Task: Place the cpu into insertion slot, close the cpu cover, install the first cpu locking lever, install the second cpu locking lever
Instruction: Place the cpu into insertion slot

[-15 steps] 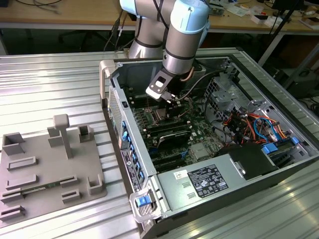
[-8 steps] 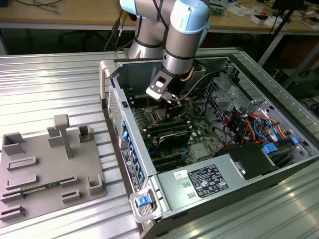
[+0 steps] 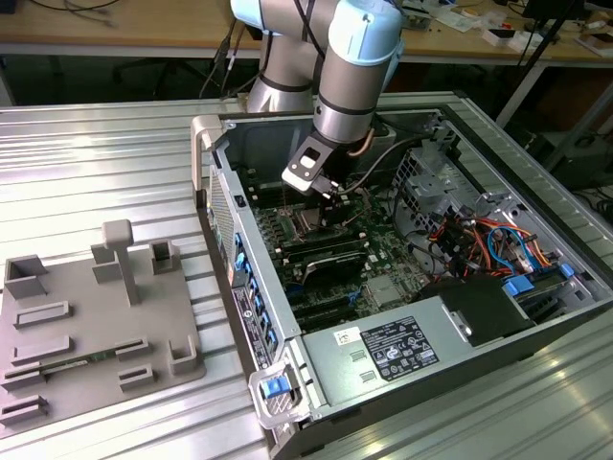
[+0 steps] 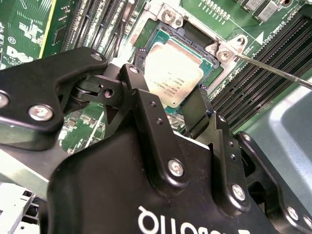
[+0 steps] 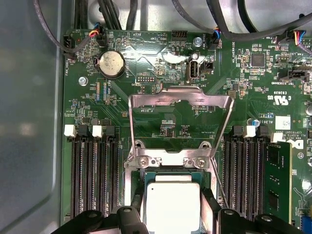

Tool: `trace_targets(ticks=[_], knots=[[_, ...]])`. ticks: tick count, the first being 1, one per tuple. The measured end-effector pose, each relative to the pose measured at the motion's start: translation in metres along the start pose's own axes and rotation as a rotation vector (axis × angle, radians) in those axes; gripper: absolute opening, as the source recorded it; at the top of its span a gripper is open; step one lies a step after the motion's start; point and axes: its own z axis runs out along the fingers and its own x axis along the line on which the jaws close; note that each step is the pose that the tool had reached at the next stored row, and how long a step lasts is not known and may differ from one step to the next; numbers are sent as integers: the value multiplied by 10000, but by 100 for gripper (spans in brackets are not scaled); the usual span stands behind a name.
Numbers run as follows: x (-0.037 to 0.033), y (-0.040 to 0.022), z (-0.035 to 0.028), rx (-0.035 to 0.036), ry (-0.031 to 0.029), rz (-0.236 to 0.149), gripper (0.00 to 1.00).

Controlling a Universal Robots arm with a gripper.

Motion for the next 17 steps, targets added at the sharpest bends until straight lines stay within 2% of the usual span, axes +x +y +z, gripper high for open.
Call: trace_targets(ticks=[17], knots=[[1, -13, 10, 0, 2, 16, 55]])
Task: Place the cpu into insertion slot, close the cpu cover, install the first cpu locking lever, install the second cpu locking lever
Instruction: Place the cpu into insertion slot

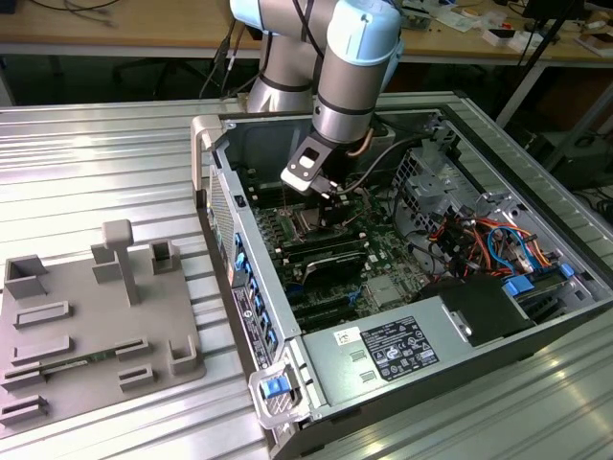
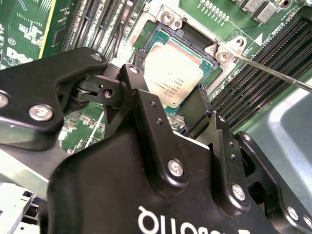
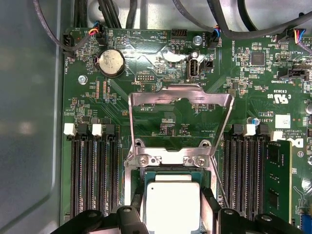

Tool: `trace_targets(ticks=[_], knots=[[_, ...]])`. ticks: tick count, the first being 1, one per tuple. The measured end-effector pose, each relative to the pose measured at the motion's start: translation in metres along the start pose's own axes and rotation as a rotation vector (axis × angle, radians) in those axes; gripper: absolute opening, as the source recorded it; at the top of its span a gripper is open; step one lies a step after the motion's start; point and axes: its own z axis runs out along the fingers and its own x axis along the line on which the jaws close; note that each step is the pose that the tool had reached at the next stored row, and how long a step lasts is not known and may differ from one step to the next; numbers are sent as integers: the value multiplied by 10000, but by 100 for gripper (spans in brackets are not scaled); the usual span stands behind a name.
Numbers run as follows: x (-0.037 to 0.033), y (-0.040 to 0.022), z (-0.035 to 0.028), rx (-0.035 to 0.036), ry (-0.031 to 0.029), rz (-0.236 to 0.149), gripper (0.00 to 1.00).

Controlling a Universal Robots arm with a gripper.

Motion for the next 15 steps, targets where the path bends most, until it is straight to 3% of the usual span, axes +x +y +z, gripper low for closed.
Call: trace_targets(ticks=[7, 8, 11, 15], knots=[[-1, -1, -1, 5, -8, 82, 56], [1, -1, 3, -1, 13, 83, 56], [0, -1, 0, 4, -1, 84, 67], [-2, 0, -35, 6, -2, 85, 67]])
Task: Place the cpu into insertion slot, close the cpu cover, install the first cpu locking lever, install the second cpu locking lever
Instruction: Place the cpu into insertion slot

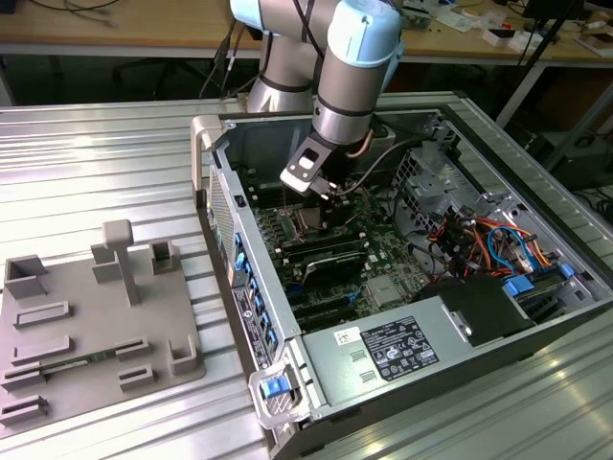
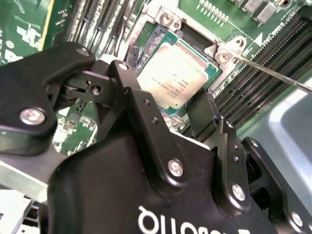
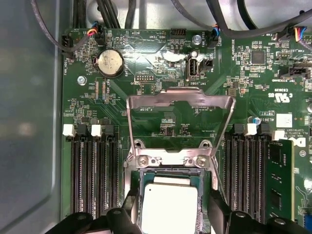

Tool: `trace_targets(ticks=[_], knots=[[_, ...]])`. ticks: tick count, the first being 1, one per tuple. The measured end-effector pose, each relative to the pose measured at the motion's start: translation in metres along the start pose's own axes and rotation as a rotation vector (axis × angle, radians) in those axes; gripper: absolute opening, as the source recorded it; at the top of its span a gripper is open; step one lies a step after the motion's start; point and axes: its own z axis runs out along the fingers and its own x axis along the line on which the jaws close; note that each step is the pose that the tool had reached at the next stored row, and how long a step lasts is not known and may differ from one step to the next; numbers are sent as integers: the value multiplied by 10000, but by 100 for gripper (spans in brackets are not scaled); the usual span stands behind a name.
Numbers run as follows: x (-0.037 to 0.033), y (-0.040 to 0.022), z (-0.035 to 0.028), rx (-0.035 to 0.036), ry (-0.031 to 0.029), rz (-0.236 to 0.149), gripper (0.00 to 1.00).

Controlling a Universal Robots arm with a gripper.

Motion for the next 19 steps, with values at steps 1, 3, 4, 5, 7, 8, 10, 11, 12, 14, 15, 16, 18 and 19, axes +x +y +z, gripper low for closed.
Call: trace_targets(ticks=[1, 3, 4, 5, 7, 8, 10, 11, 12, 14, 15, 16, 18, 19], knots=[[0, 0, -3, 0, 0, 0, 67], [0, 0, -1, -1, 7, -1, 67], [1, 0, 2, -1, 21, 1, 67], [0, 0, 2, 0, 28, 0, 67], [0, 0, 2, 0, 31, -1, 67], [0, 0, 2, 0, 32, -1, 66], [0, 0, 1, 1, 31, -1, 59], [0, 0, 1, 2, 32, -2, 54], [0, 0, 1, 1, 33, -1, 54], [0, 1, 2, 1, 35, -4, 54], [0, 1, 2, 0, 35, -14, 54], [0, 1, -1, -3, 39, -31, 54], [-1, 3, -25, -6, 35, -59, 54], [-1, 3, -28, -5, 38, -74, 54]])
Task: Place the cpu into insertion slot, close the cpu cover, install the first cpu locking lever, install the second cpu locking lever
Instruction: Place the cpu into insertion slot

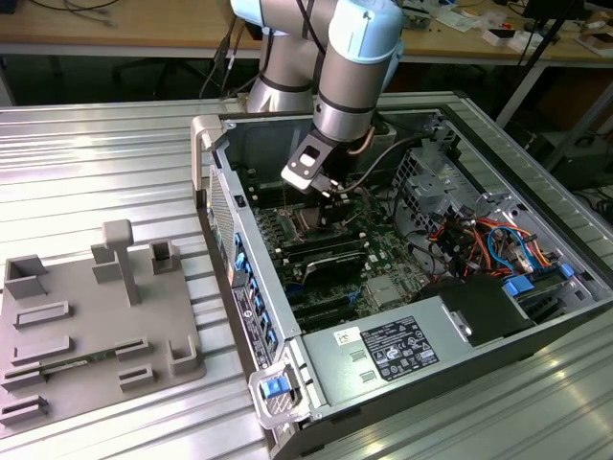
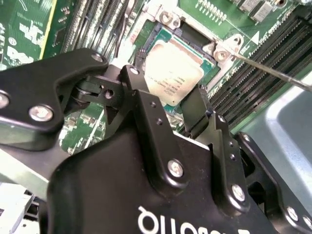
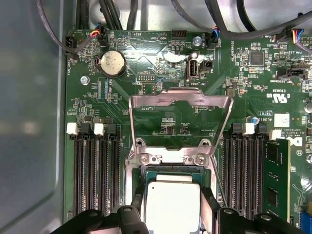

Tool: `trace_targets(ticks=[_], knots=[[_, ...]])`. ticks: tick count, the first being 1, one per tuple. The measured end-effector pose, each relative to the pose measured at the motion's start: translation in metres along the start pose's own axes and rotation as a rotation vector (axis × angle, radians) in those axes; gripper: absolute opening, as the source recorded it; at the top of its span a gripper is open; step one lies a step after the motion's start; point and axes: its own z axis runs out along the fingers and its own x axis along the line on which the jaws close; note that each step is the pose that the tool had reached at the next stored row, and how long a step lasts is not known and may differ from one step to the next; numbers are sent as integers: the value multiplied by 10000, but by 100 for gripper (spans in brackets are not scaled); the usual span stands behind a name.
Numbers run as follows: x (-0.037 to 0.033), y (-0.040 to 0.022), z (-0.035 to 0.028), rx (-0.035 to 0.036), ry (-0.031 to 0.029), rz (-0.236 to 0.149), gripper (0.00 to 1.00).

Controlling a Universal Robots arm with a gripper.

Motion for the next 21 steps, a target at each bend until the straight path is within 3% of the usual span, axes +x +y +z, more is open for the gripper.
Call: trace_targets(ticks=[21], knots=[[1, 6, 22, -16, 6, -374, 54]])
